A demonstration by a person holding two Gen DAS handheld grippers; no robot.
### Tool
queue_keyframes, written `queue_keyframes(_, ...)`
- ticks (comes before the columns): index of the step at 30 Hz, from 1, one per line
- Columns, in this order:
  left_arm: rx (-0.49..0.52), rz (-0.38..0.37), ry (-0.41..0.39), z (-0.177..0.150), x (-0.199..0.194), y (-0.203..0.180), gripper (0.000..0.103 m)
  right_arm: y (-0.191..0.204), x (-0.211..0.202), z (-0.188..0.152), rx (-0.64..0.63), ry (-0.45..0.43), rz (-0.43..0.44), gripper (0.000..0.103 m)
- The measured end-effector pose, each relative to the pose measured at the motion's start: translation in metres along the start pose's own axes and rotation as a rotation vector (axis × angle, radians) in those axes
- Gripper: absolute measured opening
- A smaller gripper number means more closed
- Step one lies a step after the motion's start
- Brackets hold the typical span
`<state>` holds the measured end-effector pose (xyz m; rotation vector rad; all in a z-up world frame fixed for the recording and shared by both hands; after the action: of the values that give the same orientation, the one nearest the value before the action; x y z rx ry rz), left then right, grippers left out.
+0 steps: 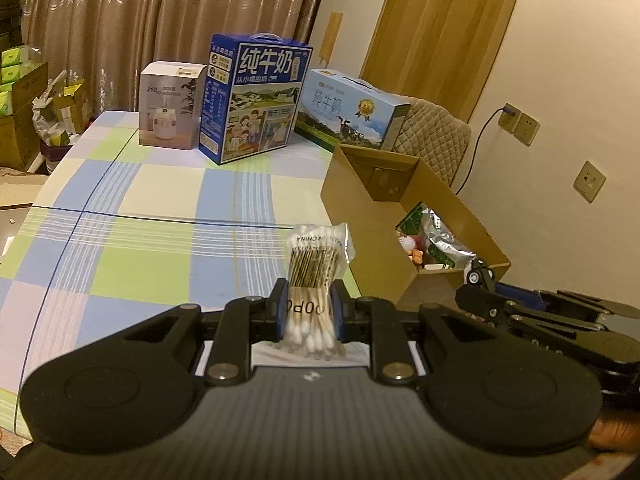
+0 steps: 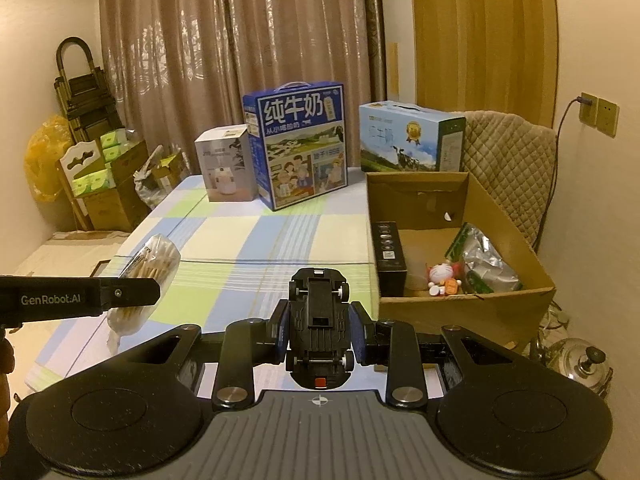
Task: Organize objects
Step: 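Lift and carry the swab bag and toy car over the cardboard box with both tools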
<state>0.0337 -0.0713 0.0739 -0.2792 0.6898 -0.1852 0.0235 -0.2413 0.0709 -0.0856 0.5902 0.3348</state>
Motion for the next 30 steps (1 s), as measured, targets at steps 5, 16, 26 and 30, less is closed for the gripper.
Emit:
queue_keyframes(5,0.010,-0.009,0.006,0.000,0.004,-0.008,0.018,-0.008,-0.001,-0.002,0.009,0.005,-0.010,0.027)
queue_keyframes(16,0.034,-0.029,0.019,-0.002,0.012,-0.025,0.018,-0.025,-0.003,-0.006,0.026,0.007,-0.029,0.027)
queue_keyframes(26,0.052,-0.059,0.035,-0.004,0.021,-0.048,0.018,-0.045,-0.006,-0.009,0.037,0.014,-0.057,0.027)
queue_keyframes(30,0.059,-0.078,0.044,-0.005,0.029,-0.059,0.018,-0.057,-0.006,-0.009,0.039,0.016,-0.079,0.027)
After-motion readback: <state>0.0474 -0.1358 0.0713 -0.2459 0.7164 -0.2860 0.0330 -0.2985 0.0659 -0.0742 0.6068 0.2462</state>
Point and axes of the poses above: each gripper's, at about its wrist camera, not at the fingertips, and x roughly the way its jaws point, y to its left, z to its top, the point moved 6 cm from there along x, roughly the way its jaws point, and after that the axes turned 5 degrees about -x, right-handed, at the moved point
